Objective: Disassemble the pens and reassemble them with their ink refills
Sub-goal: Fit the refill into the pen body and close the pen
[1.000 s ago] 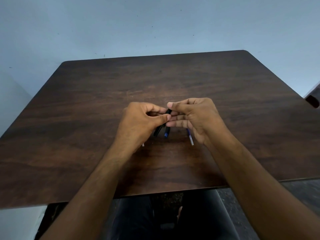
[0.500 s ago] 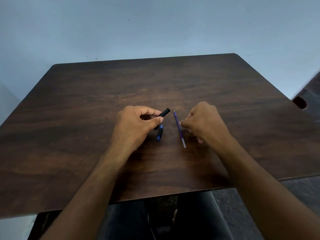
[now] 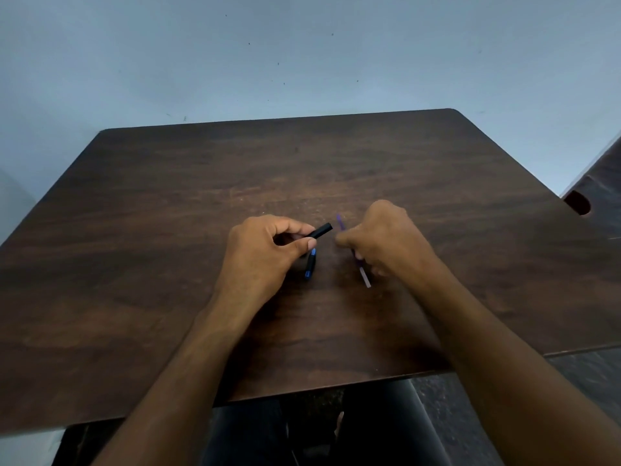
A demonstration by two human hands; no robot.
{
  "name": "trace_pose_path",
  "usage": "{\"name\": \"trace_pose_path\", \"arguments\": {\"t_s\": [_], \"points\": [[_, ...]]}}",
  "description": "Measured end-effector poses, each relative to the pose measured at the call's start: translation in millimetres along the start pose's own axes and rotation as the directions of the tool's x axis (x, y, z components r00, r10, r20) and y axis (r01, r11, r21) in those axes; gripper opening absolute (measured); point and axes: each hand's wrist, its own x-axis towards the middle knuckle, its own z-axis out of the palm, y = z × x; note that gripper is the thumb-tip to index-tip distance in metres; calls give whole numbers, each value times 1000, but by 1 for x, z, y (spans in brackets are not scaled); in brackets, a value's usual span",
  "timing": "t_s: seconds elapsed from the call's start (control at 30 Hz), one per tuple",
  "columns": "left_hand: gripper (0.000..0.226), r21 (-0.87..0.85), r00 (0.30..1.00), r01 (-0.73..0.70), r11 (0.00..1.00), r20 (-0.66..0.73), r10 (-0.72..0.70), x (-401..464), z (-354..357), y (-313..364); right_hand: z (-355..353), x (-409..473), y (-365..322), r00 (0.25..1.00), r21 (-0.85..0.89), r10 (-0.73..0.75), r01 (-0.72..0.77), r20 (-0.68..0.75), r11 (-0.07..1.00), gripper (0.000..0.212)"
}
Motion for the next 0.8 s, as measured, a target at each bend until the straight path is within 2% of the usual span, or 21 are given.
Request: {"name": "trace_pose_path", "arguments": {"t_s": [0.07,0.13,0.17,0.23,0.3,0.43,0.8], "points": [[20,-13,1000,-11,1000,-15,11,1,-2,-2,-6,-1,7,1000,338,-13,14,-8,941,29],[21,-44,1000,-19,999,-17,18,1,-4,-4,-13,-3,13,996,671,-64,10,56,742,24],[22,-59,1000,-12,998,-9,11,0,-4,-5,-16,-4,14,992,784,-95,-7,84,621,23],[22,-89,1000,0,996,6,0,-1,-4,-7,-17,-5,19,991,898,-117,-8,66,441,23],[22,-96,1000,4,995,8,-4,-1,-4,-9,-16,-3,20,994,935,-113,46,-6,351,21],[21,-104,1000,-12,995,10,13,-1,-4,-10,-13,-1,19,989,945,-116,123,-92,302,12],[19,-114,1000,29,993,6,-28,-1,-5,-7,-9,-3,20,973,912,-171,209,-157,354,15]]}}
